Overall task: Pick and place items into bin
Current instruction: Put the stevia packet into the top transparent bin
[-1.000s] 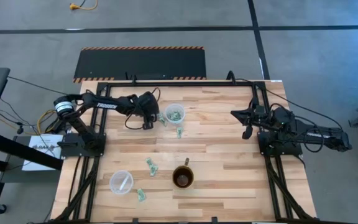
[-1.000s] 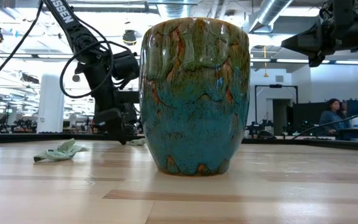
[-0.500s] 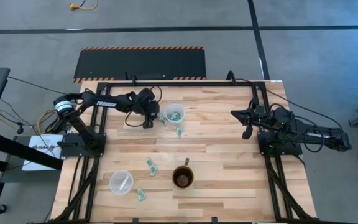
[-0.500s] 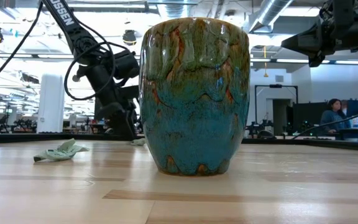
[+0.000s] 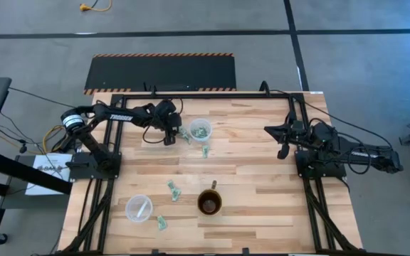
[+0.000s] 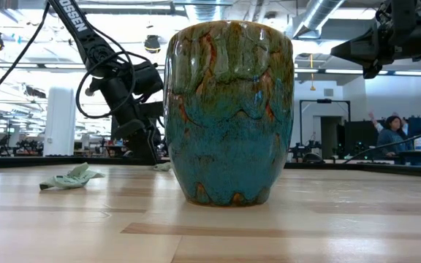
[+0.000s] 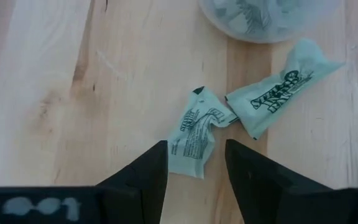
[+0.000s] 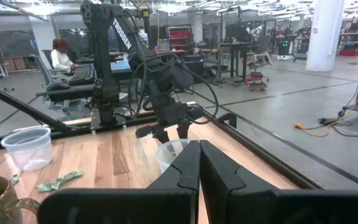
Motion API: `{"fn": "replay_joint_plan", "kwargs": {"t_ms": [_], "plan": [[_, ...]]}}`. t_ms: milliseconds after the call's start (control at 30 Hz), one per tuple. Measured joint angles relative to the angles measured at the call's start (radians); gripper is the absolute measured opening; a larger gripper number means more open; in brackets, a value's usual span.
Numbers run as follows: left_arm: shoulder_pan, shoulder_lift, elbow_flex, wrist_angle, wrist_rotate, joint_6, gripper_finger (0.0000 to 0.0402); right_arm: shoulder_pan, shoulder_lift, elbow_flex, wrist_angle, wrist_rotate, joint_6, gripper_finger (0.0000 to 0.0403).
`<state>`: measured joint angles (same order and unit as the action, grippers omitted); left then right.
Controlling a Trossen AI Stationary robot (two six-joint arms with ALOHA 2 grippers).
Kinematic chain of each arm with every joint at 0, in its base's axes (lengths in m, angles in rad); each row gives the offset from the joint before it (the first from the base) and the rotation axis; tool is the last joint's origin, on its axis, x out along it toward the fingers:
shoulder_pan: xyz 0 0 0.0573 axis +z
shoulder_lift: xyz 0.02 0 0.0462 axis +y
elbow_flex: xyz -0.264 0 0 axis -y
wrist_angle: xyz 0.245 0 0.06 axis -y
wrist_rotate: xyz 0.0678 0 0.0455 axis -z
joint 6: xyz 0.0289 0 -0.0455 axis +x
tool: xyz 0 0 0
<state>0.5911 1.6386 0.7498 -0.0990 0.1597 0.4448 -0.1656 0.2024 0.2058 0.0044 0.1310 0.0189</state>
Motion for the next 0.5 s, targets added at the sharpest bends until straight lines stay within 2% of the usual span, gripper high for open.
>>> {"fn": "replay_joint_plan", "kwargs": {"t_ms": [267, 433, 500], "plan": [[0.0, 0.002, 0.0, 0.0, -0.01, -0.037, 0.0151, 0.0, 0.0, 0.0, 0.0, 0.0, 0.0, 0.0], [0.0, 0.071, 0.007, 0.013, -0.009, -0.051, 0.0151, 0.0, 0.0, 0.0, 0.0, 0.0, 0.0, 0.0], [-0.009, 0.076, 0.018, -0.006, -0.054, -0.043, 0.0151, 0.0, 0.0, 0.0, 0.0, 0.0, 0.0, 0.0]]}}
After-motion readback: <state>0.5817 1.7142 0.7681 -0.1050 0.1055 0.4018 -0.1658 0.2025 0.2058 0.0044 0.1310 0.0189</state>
